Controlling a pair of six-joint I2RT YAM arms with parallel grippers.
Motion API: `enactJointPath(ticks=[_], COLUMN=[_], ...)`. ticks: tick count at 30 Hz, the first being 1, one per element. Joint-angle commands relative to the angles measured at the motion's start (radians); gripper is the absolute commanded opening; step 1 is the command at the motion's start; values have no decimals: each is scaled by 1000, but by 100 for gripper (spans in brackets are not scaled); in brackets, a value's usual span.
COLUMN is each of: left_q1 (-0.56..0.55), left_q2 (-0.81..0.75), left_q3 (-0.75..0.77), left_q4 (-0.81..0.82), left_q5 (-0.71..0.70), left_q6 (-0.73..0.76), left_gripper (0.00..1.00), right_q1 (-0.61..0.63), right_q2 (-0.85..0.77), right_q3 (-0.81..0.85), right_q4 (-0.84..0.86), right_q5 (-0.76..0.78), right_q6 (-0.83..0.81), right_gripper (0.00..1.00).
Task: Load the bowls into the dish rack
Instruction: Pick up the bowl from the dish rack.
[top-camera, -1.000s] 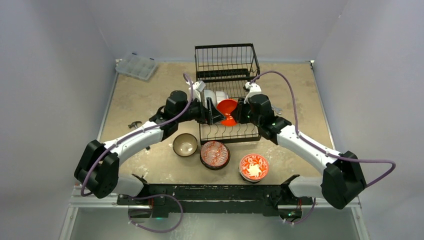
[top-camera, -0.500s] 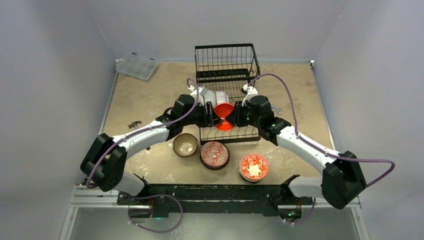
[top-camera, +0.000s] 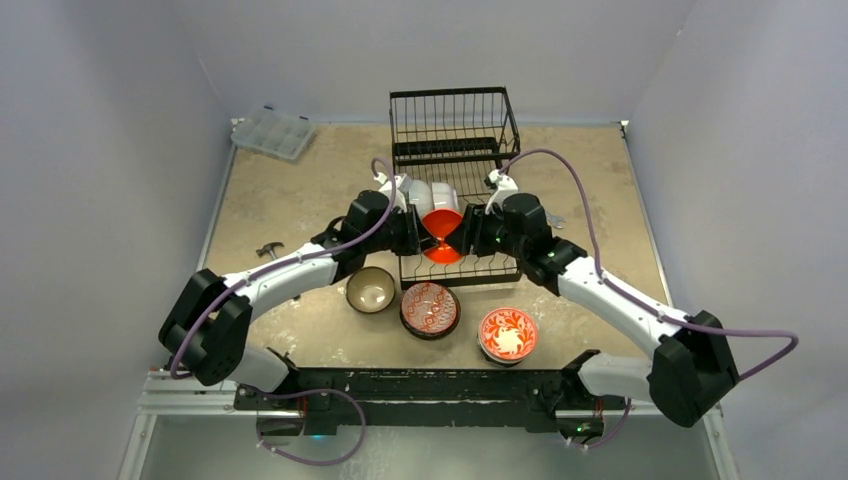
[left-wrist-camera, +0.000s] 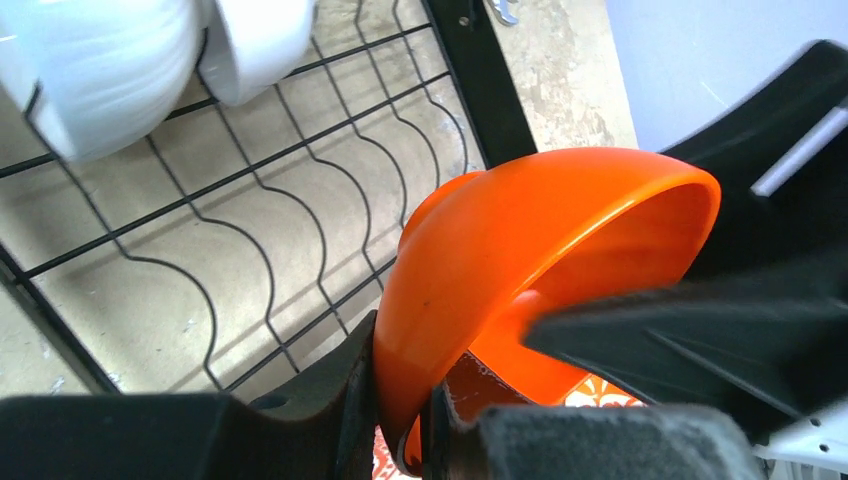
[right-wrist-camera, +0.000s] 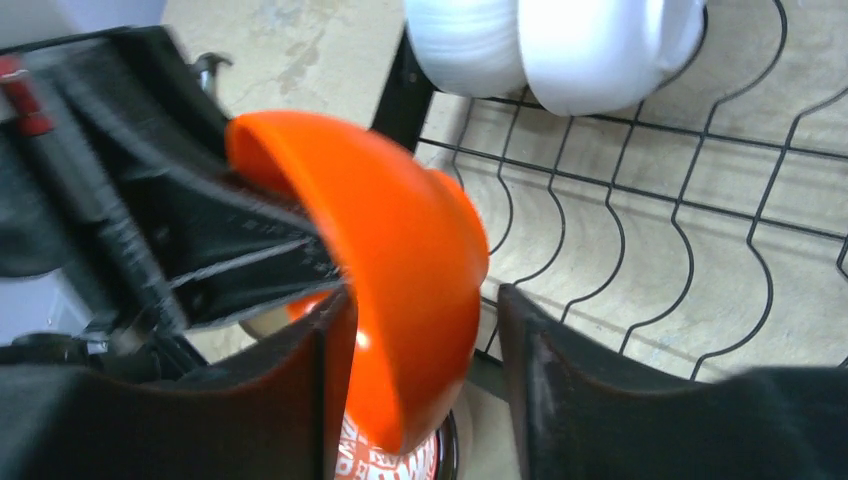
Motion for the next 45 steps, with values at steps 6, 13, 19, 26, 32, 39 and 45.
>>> enactJointPath(ticks=[6,13,19,26,32,39,45], left_q1=[136,210,203,134,126,117,111], left_q2=[-65,-92,-123,-95,-98,-75,-58], left_q3=[-117,-235,-258,-246,-265,-257,-261], left_q4=[210,503,558,545,524,517,530], left_q5=[162,358,420,453,428,446,451], left_q6=[-126,-255,-257,-230,-210,-190,-194], left_gripper=[0,0,0,0,0,0,0], right_q1=[-26,-126,-132,-132,-132,-132,-132], right_q2=[-118,-100,-64,23,25,37,22], right_q3=[-46,-110,-72,-44,-20,-16,-30], right_q4=[55,249,274,345,351,367,385], right_q5=[-207,-503,-593,-689,-714,-715,-703], right_q6=[89,209,199,229,231,234,234], right_gripper=[93,99,98,91,85,86,75])
